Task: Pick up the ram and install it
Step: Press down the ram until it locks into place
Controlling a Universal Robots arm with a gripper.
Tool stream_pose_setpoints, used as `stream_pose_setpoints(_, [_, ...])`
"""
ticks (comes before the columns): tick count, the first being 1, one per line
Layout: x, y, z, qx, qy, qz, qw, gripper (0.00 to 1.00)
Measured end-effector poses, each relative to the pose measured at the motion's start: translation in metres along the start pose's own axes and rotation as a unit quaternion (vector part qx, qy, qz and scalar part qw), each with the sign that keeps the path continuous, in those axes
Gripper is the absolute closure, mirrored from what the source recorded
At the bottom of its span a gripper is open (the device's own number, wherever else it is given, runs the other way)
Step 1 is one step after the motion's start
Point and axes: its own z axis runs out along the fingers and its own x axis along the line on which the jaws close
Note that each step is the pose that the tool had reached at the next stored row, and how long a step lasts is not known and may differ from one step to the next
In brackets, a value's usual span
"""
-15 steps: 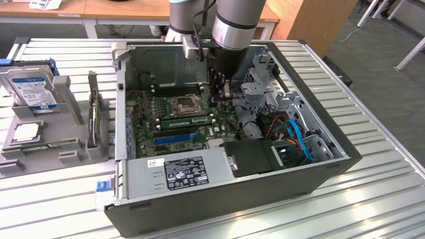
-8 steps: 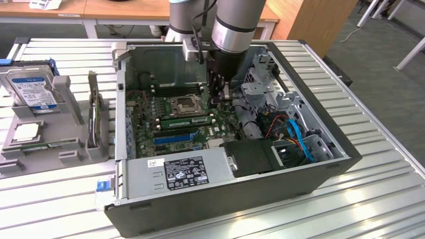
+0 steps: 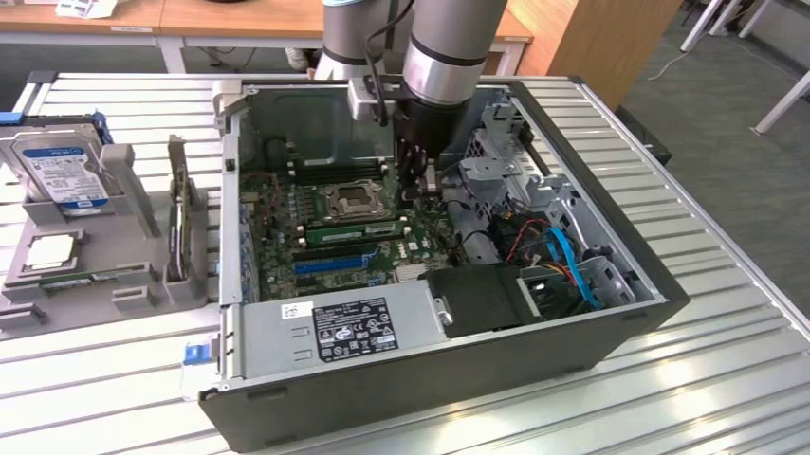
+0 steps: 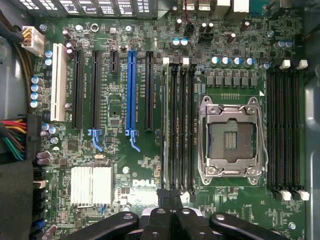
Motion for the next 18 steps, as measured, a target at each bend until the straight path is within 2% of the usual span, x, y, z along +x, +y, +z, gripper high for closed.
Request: stream_pose_setpoints(18, [0.0,-0.0005,0.0108,0.0,0.0,0.0,1.0,0.9])
